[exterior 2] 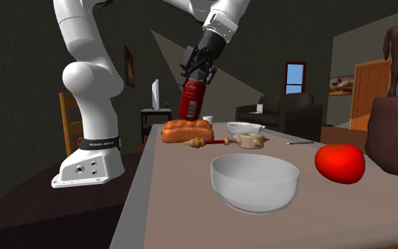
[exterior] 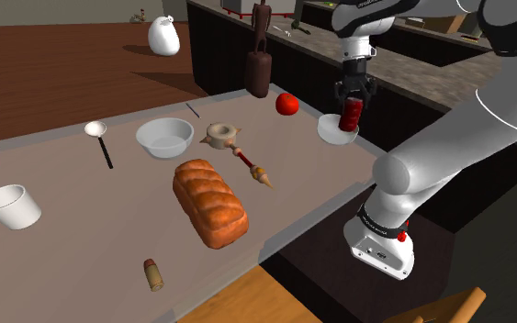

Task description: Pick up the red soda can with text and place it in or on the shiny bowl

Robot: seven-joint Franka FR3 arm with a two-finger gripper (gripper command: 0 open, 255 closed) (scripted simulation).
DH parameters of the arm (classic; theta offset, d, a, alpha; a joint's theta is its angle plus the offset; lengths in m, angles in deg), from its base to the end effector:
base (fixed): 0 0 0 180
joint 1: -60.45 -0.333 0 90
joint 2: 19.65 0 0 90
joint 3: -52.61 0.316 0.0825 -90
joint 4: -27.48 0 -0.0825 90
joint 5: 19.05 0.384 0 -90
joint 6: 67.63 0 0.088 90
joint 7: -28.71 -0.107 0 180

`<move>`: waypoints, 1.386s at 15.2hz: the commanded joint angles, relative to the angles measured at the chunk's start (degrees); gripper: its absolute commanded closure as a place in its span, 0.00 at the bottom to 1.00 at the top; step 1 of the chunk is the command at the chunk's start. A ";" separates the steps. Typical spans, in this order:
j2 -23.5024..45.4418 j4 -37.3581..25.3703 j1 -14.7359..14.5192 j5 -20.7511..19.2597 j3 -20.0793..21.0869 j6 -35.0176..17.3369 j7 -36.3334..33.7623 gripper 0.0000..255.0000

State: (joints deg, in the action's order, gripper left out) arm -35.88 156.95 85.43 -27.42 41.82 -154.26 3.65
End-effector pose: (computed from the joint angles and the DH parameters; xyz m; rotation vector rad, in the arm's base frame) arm 0.3199 -0.2543 0.4468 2.6252 -1.4608 -0.7254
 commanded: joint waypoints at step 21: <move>31.78 -32.64 5.79 1.54 -5.96 -0.20 13.70 1.00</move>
State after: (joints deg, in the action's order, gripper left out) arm -4.11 123.67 91.26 -25.90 35.82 -153.78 17.50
